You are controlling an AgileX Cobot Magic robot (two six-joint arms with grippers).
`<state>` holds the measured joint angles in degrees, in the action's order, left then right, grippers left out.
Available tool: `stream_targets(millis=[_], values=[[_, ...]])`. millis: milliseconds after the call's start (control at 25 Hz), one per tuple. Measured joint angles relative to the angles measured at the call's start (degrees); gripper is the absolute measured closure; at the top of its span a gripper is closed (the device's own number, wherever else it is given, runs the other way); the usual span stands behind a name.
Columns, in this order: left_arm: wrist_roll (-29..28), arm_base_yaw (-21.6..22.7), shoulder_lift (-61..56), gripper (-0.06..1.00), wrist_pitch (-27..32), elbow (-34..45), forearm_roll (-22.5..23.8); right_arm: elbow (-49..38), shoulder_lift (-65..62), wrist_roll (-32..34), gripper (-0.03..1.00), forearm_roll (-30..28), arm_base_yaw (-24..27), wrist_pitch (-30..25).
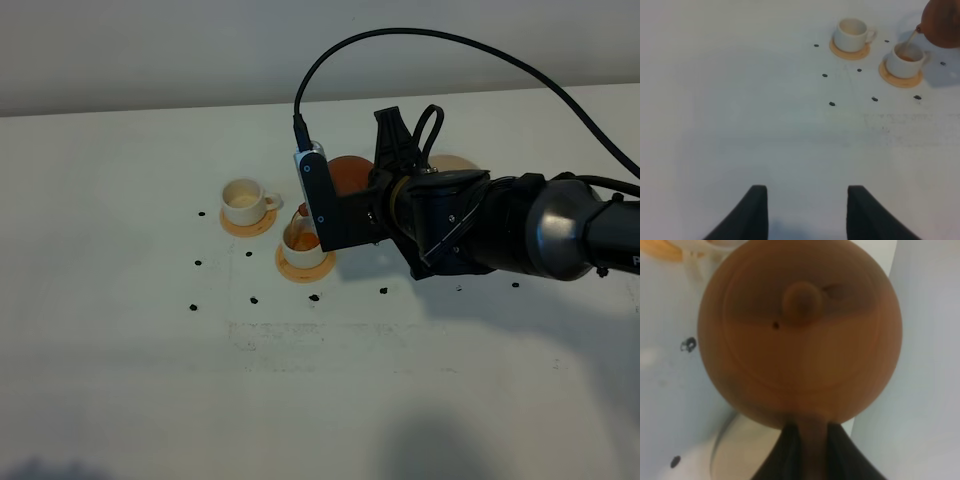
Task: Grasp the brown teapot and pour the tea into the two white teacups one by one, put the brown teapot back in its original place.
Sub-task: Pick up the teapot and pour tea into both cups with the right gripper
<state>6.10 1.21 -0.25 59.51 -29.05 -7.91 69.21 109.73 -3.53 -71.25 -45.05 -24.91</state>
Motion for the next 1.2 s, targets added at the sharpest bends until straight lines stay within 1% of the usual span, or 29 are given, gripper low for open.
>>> stream_targets(millis=[1200], values=[[-0.05,0.0,0.0,0.52,0.0,0.0,0.0,0.0,0.0,-1.22,0.87,-1.32,0.07,-2.35]])
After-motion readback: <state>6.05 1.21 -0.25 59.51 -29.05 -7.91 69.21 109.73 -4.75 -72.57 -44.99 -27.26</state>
